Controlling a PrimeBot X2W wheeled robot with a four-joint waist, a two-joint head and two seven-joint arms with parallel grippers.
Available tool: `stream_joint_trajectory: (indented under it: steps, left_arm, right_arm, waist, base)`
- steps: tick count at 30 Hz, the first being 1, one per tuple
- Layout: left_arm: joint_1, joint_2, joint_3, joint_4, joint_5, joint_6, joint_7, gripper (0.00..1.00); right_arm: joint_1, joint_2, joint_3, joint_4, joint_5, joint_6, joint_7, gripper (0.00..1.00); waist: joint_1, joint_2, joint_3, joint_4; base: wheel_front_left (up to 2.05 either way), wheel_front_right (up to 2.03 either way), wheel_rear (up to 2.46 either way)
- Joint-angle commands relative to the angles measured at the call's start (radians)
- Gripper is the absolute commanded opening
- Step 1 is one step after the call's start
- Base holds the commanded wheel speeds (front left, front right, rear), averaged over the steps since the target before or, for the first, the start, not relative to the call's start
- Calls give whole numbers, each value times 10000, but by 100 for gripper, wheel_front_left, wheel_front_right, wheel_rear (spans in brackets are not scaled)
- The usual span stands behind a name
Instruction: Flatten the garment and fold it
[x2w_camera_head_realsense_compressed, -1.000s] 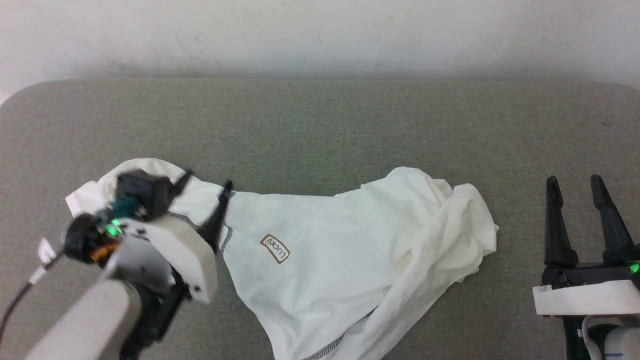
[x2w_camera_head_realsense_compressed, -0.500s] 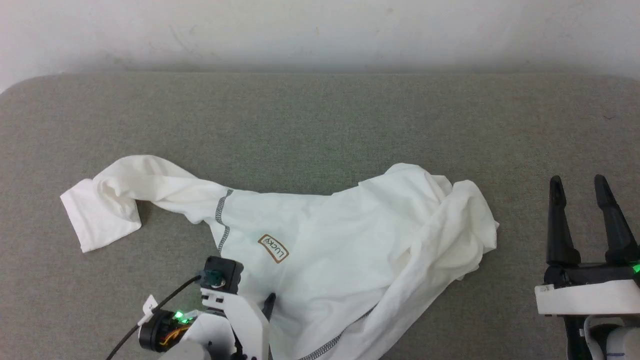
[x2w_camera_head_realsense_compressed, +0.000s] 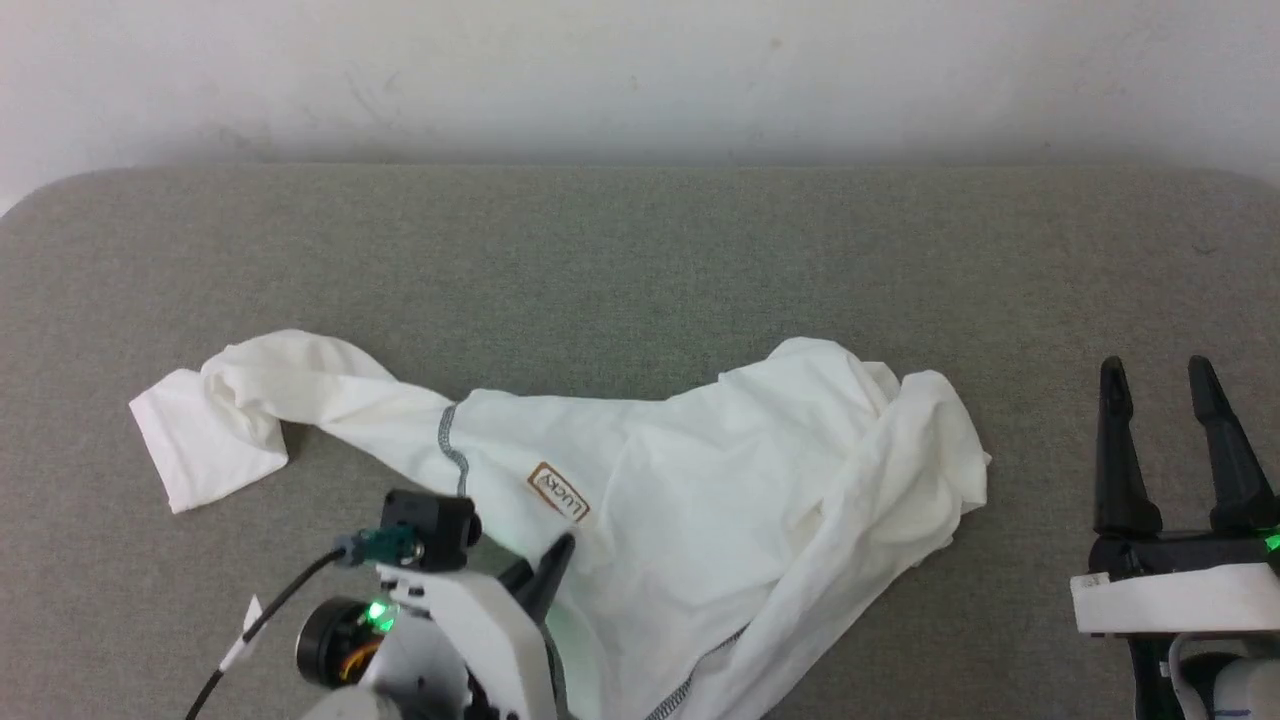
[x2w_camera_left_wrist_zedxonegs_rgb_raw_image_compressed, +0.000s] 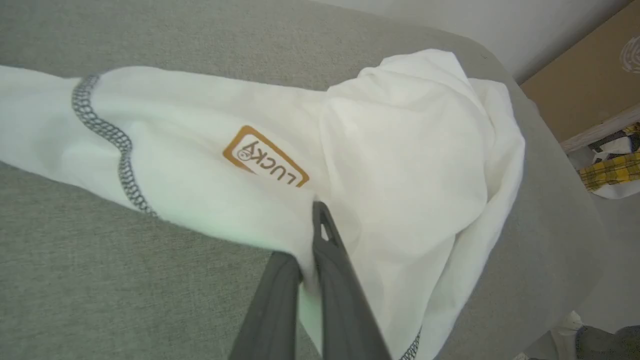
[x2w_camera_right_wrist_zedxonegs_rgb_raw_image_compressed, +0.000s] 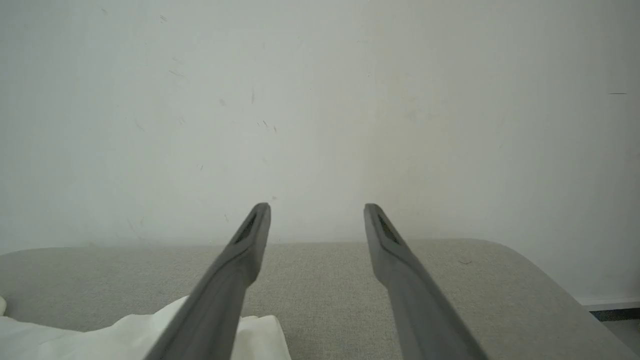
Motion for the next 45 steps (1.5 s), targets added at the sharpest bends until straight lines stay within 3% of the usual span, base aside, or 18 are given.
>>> stream_joint_trajectory:
  steps: [1,5,9,13,14,15,16,17,21,25,29,32,39,45]
  left_arm:
    - [429,223,1,-282,-90,110,110,0]
    - [1997,1131,-201,-1594,-423,527,775,0]
    - [3684,1674,-640,-2203,-1174,651,1388,0]
    - [4268,1739,-661,-1716,-1376,817,1293,0]
    - [4207,1586,-583,-1483,-1300,875,1059,9]
    - [4103,1409,-502,-1254,-1199,912,786,46]
    - [3961,1277,-489,-1044,-1049,889,563,98]
    - [3824,1103,-448,-852,-977,831,323,100]
    - [3319,459,148,-769,-1146,699,-581,100]
    - [2807,229,1370,-1385,-1135,898,-1836,100]
    - [2214,112,2427,-1821,-91,1342,-3808,100]
    - [2025,-36,2671,-1731,697,1423,-4944,100]
    - [2369,-699,3298,-1166,2819,1871,-5423,100]
    - [3044,-1429,3816,-1013,3770,1433,-5429,100]
  right_arm:
    - [102,20,13,26,58,-7,-54,100]
    - [208,20,72,47,120,-7,-54,100]
    - [292,20,14,48,83,-7,-54,100]
    - [337,20,38,94,43,-7,-55,100]
    - [343,20,68,106,31,-7,-55,100]
    - [337,20,110,114,17,-7,-55,100]
    - [327,20,150,127,0,-7,-55,100]
    - [316,20,162,145,-16,-7,-55,100]
    - [301,20,161,180,-63,-7,-55,100]
    - [332,20,146,160,-97,-7,-52,100]
    - [368,20,126,147,-48,-7,-52,100]
    - [373,20,176,188,3,-7,-52,100]
    - [341,20,186,253,47,-7,-51,100]
    - [289,20,214,152,-237,-7,270,100]
  waist:
    - [0,-1,-70,39]
    - [0,-1,-172,121]
    - [0,-1,-210,308]
    - [0,-1,-257,562]
    - [0,-1,-272,634]
    - [0,-1,-290,685]
    - [0,-1,-316,724]
    - [0,-1,-351,764]
    - [0,-1,-472,846]
    - [0,-1,-535,844]
    - [0,-1,-505,725]
    - [0,-1,-465,555]
    - [0,-1,-345,147]
    - [0,-1,-230,135]
  base:
    - [0,0,0]
    - [0,0,0]
    - [0,0,0]
    - [0,0,0]
    - [0,0,0]
    - [0,0,0]
    - [0,0,0]
    - [0,0,0]
    - [0,0,0]
    - [0,0,0]
    - [0,0,0]
    - [0,0,0]
    - [0,0,0]
    - [0,0,0]
